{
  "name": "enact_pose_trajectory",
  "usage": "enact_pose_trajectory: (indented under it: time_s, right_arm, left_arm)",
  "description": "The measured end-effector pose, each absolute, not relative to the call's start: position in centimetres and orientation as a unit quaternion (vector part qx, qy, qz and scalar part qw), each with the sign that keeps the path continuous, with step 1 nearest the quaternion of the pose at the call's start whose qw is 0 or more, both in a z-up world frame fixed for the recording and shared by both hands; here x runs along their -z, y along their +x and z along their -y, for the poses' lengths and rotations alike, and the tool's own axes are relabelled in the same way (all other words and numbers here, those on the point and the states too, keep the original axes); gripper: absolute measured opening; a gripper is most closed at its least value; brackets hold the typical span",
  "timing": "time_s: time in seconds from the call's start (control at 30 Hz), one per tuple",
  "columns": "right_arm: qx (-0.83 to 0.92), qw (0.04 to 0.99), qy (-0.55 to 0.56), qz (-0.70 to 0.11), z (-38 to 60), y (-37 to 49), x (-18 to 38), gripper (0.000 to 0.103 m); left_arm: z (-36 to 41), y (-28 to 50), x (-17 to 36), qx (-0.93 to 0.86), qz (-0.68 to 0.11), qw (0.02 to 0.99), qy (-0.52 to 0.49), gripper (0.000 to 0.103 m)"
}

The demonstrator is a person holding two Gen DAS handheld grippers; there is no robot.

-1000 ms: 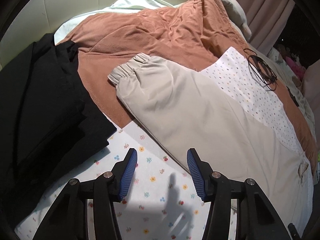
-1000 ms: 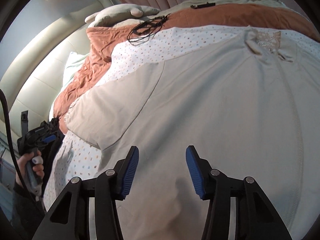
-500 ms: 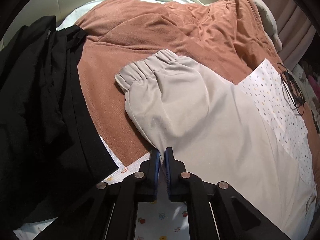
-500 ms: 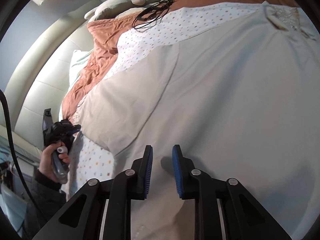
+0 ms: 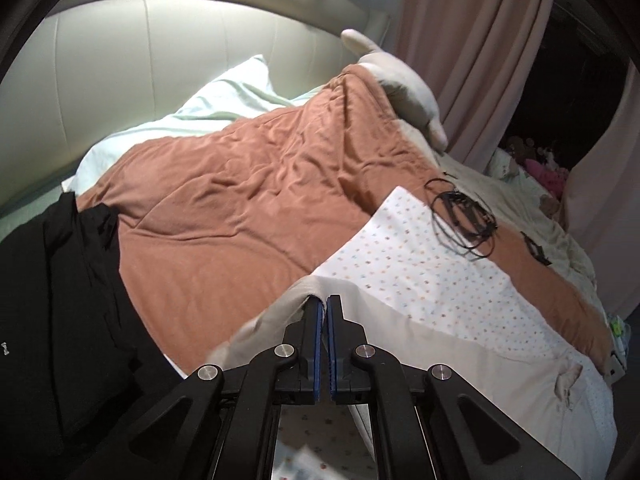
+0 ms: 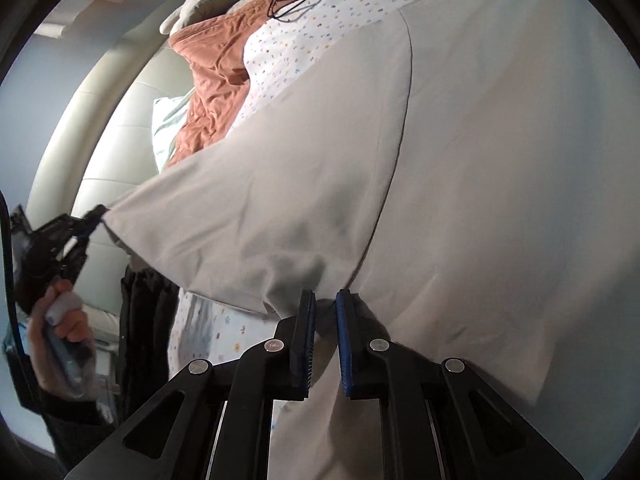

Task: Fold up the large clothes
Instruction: 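Lift the sleeve with the left tool and lay it across the jacket body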

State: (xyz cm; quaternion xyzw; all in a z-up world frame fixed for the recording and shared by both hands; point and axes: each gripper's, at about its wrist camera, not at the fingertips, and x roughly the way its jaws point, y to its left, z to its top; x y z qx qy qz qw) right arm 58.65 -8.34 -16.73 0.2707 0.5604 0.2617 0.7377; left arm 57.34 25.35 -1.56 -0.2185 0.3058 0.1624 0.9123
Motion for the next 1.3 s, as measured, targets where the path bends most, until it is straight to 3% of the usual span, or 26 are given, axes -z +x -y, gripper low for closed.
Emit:
enact_pose_trajectory:
  time_s: [0.27,0.37,0.4,0.7,0.83,1.3]
  right_arm:
    - [-0.275,0.726,0.262,-0.573,9.7,58.7,15.1,0.016]
    - [-0.268,0.746,0.255,-0.554,12.5,57.0,13.0,0.041]
    - [-0.264,0.754,0.252,-0.546,13.4,56.7,12.3,0.044]
    - [-0.215,0.806,0.241,-0.496,24.7,52.0,7.6,0.045]
    - [-0.169,0.828,0.243,-0.477,30.6,49.2,7.1,0.058]
    - [-0.158,0.834,0.283,-0.446,38.1,46.8,7.2,0.058]
  left_arm:
    - [-19.3,56.2,-5.0,-0.076,-0.277,0.935,-0.21,0.002]
    - [-17.0,55.8,-6.8,-0.05,-0.27,0.94,-0.201,0.002]
    - [-16.2,55.7,-7.4,-0.042,-0.268,0.942,-0.199,0.002]
    - [-8.7,54.8,-10.7,0.028,-0.265,0.949,-0.17,0.002]
    - [-5.1,54.8,-11.6,0.051,-0.267,0.95,-0.152,0.002]
    - [8.1,55.6,-10.7,0.093,-0.294,0.947,-0.086,0.002]
